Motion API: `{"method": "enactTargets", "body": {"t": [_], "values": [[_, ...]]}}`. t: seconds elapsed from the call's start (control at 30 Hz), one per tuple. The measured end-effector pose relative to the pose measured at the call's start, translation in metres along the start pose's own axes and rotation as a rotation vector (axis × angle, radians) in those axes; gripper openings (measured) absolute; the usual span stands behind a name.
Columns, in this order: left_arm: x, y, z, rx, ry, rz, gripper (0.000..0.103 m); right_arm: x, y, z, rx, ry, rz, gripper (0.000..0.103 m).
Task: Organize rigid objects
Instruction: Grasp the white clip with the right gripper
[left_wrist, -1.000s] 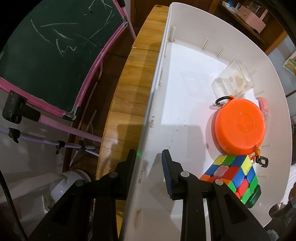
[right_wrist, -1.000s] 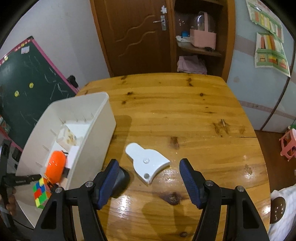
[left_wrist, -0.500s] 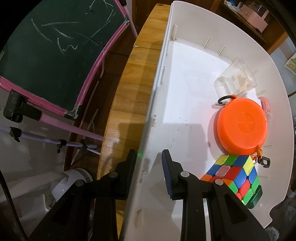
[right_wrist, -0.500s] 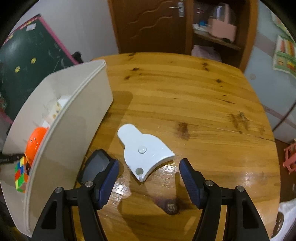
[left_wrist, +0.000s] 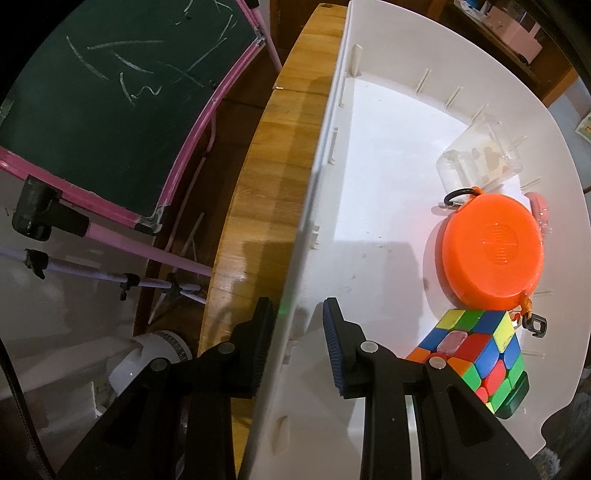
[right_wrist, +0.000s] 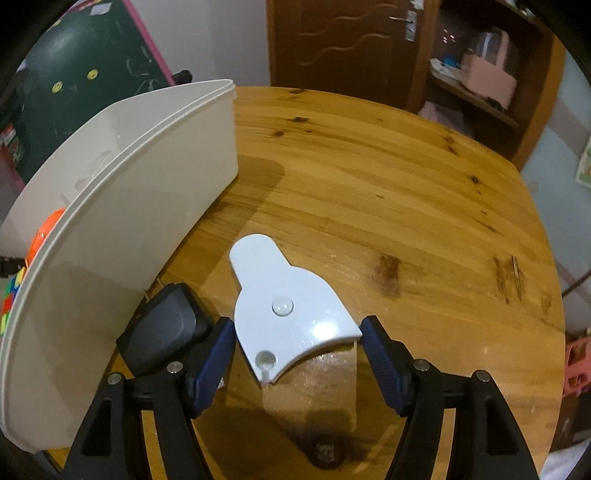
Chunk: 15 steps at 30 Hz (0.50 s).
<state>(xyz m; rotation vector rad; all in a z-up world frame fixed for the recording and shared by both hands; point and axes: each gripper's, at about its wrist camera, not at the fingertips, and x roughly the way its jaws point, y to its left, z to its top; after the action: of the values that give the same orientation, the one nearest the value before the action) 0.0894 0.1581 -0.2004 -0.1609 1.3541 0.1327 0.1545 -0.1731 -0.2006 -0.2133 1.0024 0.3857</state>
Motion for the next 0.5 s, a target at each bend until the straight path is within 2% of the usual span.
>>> {"method": "enactTargets", "body": {"t": [0.07, 0.13, 0.33, 0.5], "values": [[0.0, 0.0, 0.0, -0.002, 0.0, 0.002, 0.031, 0.0, 0.0, 0.0, -0.007, -0.007, 0.003, 0.071], [0.0, 0.0, 0.0, -0.004, 0.001, 0.004, 0.031, 0.0, -0.001, 0.0, -0.006, -0.014, 0.001, 0.065], [0.0, -0.001, 0.0, -0.006, 0.0, 0.008, 0.031, -0.004, 0.001, 0.0, 0.049, -0.001, -0.053, 0.065], [0.0, -0.001, 0.0, -0.007, -0.001, 0.007, 0.031, -0.025, 0.001, -0.003, 0.114, -0.034, -0.073, 0.064]]}}
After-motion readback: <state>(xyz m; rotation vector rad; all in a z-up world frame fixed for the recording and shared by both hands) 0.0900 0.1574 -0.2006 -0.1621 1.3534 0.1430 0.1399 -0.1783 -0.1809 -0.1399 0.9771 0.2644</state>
